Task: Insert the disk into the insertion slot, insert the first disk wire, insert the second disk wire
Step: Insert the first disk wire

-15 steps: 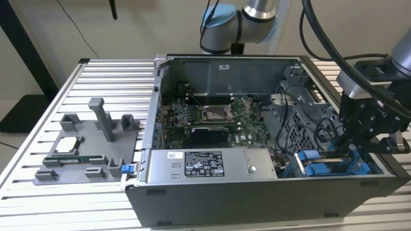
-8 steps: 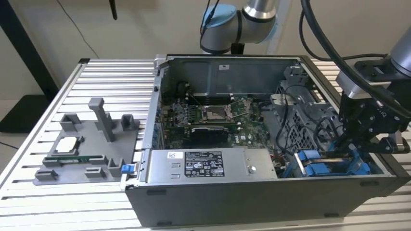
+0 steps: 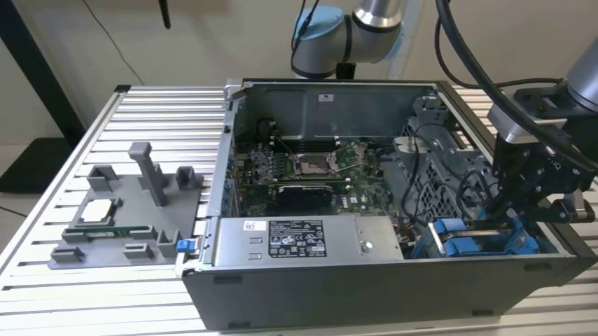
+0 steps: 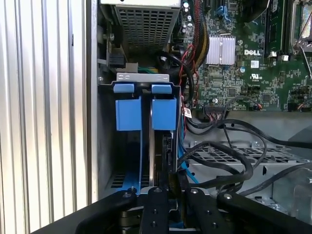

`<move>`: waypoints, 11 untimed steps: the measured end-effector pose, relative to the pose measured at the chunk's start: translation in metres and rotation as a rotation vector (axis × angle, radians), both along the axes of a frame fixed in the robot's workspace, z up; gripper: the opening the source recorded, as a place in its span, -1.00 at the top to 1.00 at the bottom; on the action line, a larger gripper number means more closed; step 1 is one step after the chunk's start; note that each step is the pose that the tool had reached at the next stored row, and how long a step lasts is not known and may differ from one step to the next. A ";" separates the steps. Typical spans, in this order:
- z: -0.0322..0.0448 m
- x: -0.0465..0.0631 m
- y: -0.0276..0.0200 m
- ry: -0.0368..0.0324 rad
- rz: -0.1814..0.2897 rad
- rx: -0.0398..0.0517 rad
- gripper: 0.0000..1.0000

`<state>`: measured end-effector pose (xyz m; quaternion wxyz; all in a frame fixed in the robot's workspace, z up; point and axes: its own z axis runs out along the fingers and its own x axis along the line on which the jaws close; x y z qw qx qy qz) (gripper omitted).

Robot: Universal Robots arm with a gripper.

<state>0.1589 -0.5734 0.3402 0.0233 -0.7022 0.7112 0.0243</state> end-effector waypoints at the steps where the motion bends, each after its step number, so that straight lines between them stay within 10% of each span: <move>1: -0.0005 0.000 0.0001 -0.0001 0.000 0.0000 1.00; 11: -0.0150 0.000 0.0001 0.0001 0.000 0.0002 1.00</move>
